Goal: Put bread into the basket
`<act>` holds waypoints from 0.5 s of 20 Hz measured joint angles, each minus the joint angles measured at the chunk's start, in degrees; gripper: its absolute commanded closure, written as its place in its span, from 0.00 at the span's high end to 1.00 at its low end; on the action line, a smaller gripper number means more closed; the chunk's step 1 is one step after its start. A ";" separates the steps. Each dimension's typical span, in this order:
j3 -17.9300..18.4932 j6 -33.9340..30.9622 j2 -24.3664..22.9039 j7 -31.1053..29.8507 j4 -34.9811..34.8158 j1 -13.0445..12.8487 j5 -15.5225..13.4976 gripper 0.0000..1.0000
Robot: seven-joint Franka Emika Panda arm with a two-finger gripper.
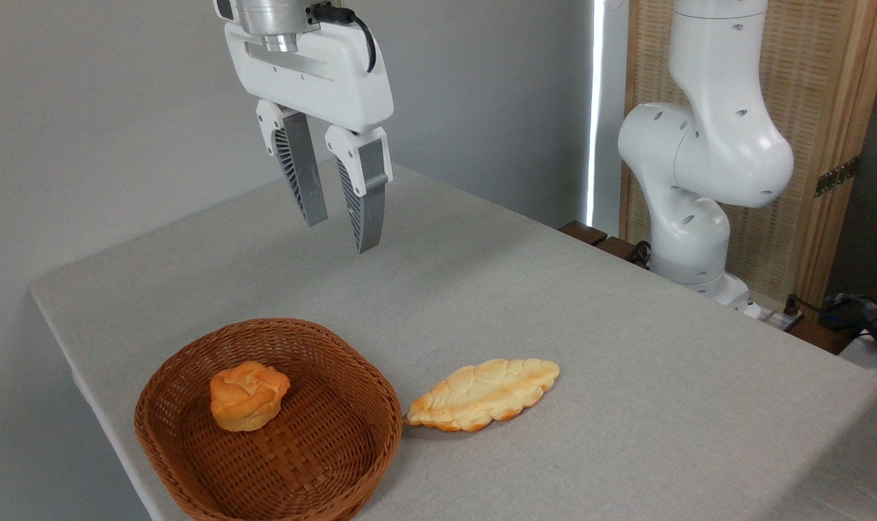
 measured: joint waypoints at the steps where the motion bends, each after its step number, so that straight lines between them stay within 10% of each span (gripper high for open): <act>1: 0.00 0.00 0.00 0.00 0.00 0.00 0.00 1.00; 10: 0.48 0.00 0.00 0.00 0.02 0.02 0.00 1.00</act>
